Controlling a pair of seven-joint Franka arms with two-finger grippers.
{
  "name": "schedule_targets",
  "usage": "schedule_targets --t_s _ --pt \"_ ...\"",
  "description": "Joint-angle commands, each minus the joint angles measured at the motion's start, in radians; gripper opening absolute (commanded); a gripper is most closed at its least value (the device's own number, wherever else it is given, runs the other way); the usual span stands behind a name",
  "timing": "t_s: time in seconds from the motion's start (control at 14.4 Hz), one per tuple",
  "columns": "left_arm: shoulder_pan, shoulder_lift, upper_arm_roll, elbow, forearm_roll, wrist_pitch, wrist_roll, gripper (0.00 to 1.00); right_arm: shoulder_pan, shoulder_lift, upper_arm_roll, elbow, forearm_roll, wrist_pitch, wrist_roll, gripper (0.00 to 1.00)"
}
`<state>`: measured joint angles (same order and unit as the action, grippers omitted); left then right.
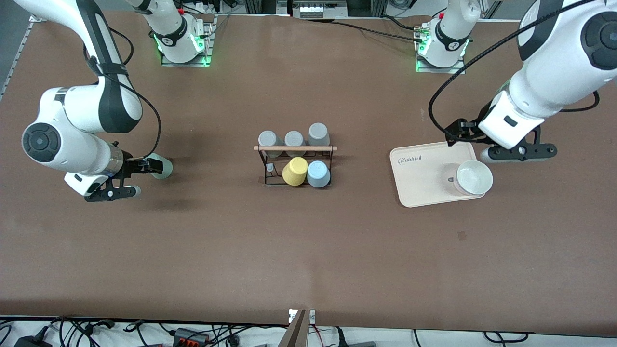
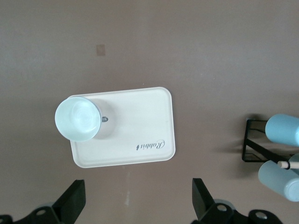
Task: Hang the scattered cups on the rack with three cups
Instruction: 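Lower the right gripper around the teal cup on the table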
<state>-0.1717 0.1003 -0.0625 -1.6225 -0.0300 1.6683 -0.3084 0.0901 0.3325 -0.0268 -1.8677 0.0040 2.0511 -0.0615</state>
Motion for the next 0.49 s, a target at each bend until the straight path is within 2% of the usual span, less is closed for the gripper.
schedule_targets --t_s 0.0,0.21,0.42 --pt "0.021 -0.062 -0.013 -0.086 0.024 0.030 0.022 1.00 -0.013 -0.018 -0.007 -0.082 -0.027 0.072 0.000 1.00" --pt "0.040 -0.062 -0.016 -0.089 0.025 0.041 0.029 1.00 -0.023 0.022 -0.021 -0.088 -0.056 0.083 0.002 1.00" --pt "0.107 -0.054 -0.016 -0.080 0.022 0.077 0.182 1.00 -0.033 0.036 -0.019 -0.152 -0.056 0.173 0.006 1.00"
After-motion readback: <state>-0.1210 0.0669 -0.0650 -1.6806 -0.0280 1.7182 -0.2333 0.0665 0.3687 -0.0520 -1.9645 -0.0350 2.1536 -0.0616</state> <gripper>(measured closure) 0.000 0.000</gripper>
